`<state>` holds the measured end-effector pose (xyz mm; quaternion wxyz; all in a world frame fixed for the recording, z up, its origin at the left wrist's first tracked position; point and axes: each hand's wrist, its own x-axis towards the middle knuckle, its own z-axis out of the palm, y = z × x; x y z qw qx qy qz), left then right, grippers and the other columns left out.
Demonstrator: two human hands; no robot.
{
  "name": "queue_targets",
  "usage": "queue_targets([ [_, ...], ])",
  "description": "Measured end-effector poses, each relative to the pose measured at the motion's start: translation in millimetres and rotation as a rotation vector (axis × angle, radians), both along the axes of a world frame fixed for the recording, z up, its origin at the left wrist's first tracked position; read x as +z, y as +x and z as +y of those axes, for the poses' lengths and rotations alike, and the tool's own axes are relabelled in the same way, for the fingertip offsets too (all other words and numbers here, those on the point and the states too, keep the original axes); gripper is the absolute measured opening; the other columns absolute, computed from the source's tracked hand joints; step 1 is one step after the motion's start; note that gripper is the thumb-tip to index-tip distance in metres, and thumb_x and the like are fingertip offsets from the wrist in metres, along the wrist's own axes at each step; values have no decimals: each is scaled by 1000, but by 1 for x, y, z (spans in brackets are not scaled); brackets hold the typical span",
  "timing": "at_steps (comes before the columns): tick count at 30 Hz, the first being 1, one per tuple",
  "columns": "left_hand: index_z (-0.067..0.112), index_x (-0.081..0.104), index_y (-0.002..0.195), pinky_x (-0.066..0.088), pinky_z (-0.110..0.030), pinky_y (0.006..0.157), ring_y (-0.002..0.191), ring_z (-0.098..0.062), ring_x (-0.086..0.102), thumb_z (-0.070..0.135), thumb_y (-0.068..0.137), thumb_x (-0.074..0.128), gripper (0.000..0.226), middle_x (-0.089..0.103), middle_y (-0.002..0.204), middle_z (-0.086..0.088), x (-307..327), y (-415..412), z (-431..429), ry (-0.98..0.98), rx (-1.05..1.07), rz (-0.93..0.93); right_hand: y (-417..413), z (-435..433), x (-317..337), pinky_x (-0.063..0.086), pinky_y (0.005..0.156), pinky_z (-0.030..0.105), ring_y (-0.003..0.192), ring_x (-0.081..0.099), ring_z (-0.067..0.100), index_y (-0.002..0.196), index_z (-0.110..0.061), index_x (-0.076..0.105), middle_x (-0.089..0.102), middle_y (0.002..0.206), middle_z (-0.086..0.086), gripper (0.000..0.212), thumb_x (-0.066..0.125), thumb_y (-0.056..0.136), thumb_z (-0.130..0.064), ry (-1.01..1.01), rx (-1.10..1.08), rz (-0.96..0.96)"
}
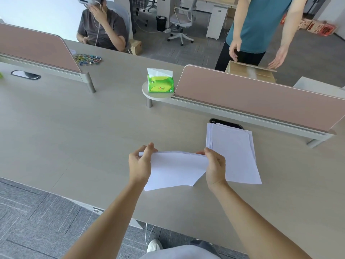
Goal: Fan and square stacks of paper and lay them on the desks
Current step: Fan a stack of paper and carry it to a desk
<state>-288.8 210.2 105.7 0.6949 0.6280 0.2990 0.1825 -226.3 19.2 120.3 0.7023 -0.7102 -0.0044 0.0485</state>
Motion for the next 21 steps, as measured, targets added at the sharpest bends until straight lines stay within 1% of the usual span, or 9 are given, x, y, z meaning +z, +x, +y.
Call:
queue_targets([
  [3, 12, 65, 59, 38, -35, 66, 62, -22, 48, 56, 78, 57, 49, 48, 63, -10, 1, -1, -2, -13, -17, 11, -5, 1, 5, 25, 61, 32, 66, 32, 27, 66, 11, 43, 33, 67, 19, 61, 55, 82, -47, 12, 83, -32],
  [6, -7, 50, 60, 30, -34, 64, 59, -22, 37, 58, 77, 58, 68, 35, 61, -12, 1, -2, -2, -22, 13, -9, -6, 4, 9, 18, 65, 33, 64, 26, 31, 53, -7, 40, 23, 63, 16, 55, 57, 85, -48, -67, 75, -38],
  [7, -13, 42, 61, 26, -34, 64, 60, -24, 31, 58, 77, 59, 74, 29, 62, -14, 2, -3, -2, -20, 25, -14, -6, 5, 11, 21, 61, 30, 62, 29, 25, 47, -17, 38, 24, 58, 11, 52, 57, 86, -45, -84, 58, -32],
  [8, -13, 36, 59, 23, -35, 64, 61, -27, 26, 58, 78, 59, 77, 24, 62, -16, 2, -3, -2, -11, 28, -16, -6, 6, 11, 24, 59, 25, 63, 31, 22, 45, -17, 36, 25, 56, 9, 53, 57, 86, -42, -88, 46, -25],
  [11, -8, 28, 57, 19, -38, 63, 62, -41, 19, 53, 80, 58, 72, 17, 63, -22, 4, -6, -2, 20, 25, -9, -3, 5, 9, 27, 55, 24, 59, 29, 21, 55, 1, 33, 22, 60, 15, 55, 57, 86, -38, -35, 36, 8],
  [13, -8, 29, 56, 19, -37, 63, 62, -42, 19, 54, 78, 57, 71, 18, 63, -27, 4, -7, -1, 29, 23, 2, -2, 4, 6, 36, 49, 14, 49, 43, 12, 56, 5, 52, 43, 56, 6, 48, 56, 92, -27, -20, 32, 44],
  [15, 3, 21, 54, 16, -35, 60, 59, -37, 15, 50, 81, 57, 66, 14, 59, -19, 4, -8, -2, 48, 41, 10, 1, 4, 2, 40, 52, 6, 51, 53, 0, 65, 3, 66, 59, 64, 8, 41, 55, 97, -20, -41, 16, 58],
  [18, 22, 13, 55, 9, -30, 54, 54, -20, 9, 37, 94, 58, 61, 10, 52, 5, 6, -7, -6, 85, 72, -4, 2, 8, 2, 40, 51, 7, 50, 50, 3, 71, 15, 63, 54, 68, 12, 50, 55, 89, -31, -2, -20, 58],
  [21, 21, 14, 56, 10, -25, 47, 50, -13, 9, 33, 99, 57, 62, 9, 51, 9, 10, -1, -10, 107, 123, -27, 5, 10, 4, 41, 54, 14, 55, 49, 12, 73, 18, 58, 49, 67, 12, 63, 52, 84, -43, 21, -50, 69],
])
